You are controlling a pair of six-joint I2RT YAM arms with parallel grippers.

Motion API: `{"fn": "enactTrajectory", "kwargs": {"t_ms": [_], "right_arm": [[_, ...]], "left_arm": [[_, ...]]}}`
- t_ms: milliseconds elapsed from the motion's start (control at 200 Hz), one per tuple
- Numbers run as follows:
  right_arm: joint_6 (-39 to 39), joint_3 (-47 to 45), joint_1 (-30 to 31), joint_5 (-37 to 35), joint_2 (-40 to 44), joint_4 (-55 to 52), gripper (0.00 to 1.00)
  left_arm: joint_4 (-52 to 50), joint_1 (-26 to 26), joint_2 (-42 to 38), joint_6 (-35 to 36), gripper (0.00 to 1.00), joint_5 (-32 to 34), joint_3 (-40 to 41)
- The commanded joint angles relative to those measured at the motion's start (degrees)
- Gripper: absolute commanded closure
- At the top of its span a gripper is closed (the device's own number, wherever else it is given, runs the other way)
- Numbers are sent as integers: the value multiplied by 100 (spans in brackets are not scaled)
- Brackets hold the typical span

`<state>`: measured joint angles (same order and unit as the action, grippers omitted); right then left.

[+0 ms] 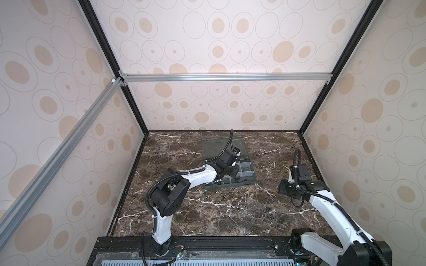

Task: Sort the screws and nuts into containers
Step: Place the screw into the container.

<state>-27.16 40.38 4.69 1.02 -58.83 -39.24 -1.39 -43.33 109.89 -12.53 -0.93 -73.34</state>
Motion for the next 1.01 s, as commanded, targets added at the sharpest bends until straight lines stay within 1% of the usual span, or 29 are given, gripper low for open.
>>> {"fn": "enactTrajectory", "kwargs": {"t_ms": [0, 55, 220, 430, 695, 1000], "right_arm": [[-17, -98, -53, 42, 109, -110, 54], [-18, -92, -53, 32, 124, -110, 54], [-24, -94, -49, 43, 126, -118, 54], [-13, -172, -54, 81, 231, -87, 54], [-113, -358, -38, 388, 47, 48, 54], [-334, -582, 79, 549, 93, 113, 54]], "left_arm": [[-41, 52, -19, -10, 70, -20, -198], [-30, 54, -56, -30, 68, -30, -181], [109, 63, -304, -120, 68, -57, -3], [257, 62, -883, -366, 67, -154, 429], [697, 68, -1988, -732, 66, -116, 1507], [740, 70, -3156, -1010, 65, 193, 2533]]}}
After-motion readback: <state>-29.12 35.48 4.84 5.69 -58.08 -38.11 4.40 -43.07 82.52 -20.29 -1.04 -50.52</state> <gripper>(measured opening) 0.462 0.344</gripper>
